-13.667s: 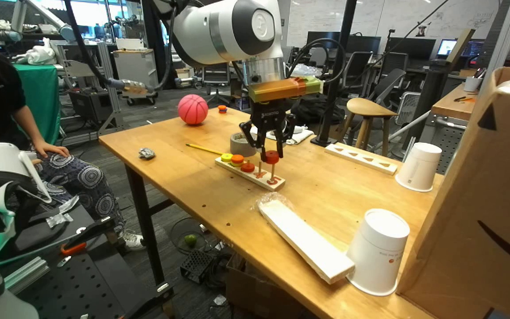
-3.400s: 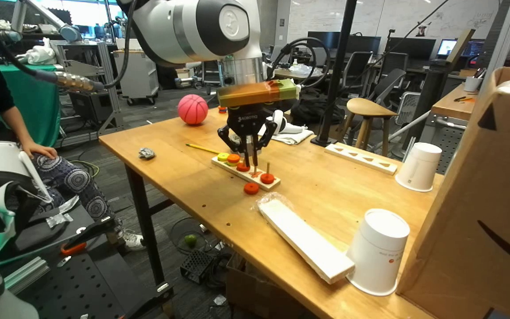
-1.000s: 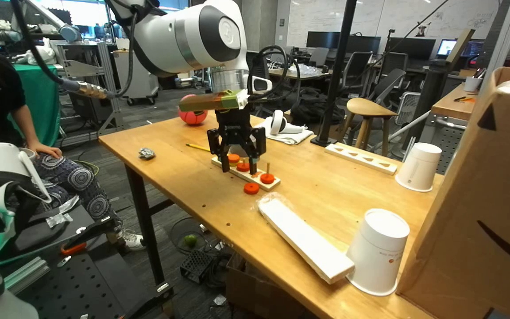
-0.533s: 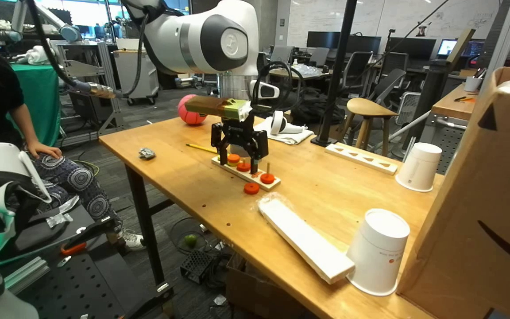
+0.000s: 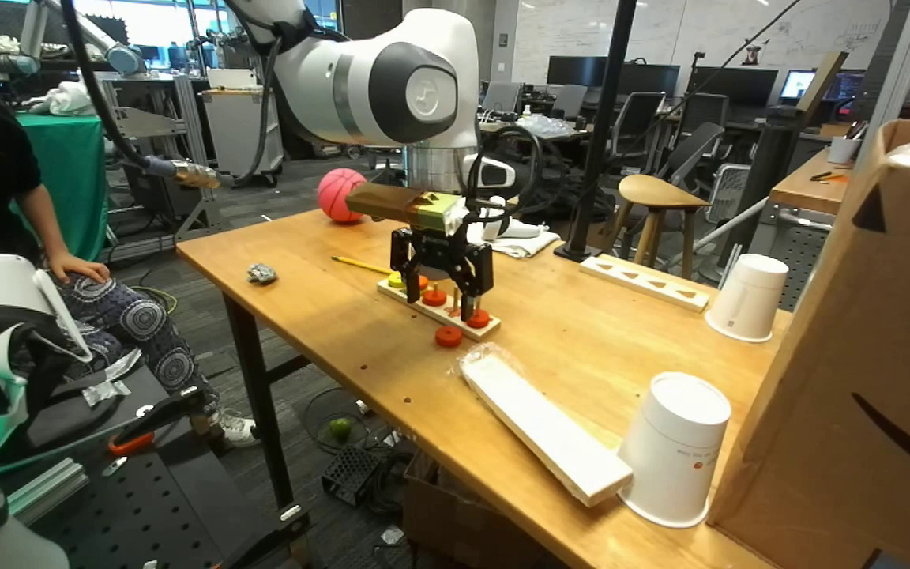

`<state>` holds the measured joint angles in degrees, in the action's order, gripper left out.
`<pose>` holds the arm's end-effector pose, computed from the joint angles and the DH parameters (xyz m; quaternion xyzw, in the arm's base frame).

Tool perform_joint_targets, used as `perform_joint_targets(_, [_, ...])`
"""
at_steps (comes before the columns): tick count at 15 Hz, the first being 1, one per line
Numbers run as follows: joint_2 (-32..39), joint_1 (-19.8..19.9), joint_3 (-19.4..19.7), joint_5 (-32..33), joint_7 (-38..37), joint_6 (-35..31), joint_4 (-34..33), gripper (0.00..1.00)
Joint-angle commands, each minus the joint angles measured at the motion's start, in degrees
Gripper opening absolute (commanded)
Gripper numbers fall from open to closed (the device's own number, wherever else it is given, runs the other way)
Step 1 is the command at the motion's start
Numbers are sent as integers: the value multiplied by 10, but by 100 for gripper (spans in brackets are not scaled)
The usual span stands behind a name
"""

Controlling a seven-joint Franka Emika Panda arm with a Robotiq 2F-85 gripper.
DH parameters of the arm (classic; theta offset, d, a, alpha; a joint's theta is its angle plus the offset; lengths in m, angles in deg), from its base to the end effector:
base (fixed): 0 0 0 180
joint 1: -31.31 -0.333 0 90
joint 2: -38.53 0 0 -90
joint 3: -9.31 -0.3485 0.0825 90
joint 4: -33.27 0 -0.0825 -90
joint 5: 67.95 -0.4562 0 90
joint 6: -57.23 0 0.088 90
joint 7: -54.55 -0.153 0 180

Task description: Move the right and middle blocks blocks to the first right position, respectively

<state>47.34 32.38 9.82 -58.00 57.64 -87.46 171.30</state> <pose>0.5356 -0.0178 0.1719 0.9950 0.0849 -0.0207 0.0487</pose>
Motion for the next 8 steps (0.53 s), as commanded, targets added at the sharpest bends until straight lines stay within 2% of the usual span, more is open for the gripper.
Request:
perform_joint_targets(1, [10, 0, 1, -8, 15, -16, -7, 96])
perform_joint_targets(8, [24, 3, 3, -9, 17, -25, -5, 90])
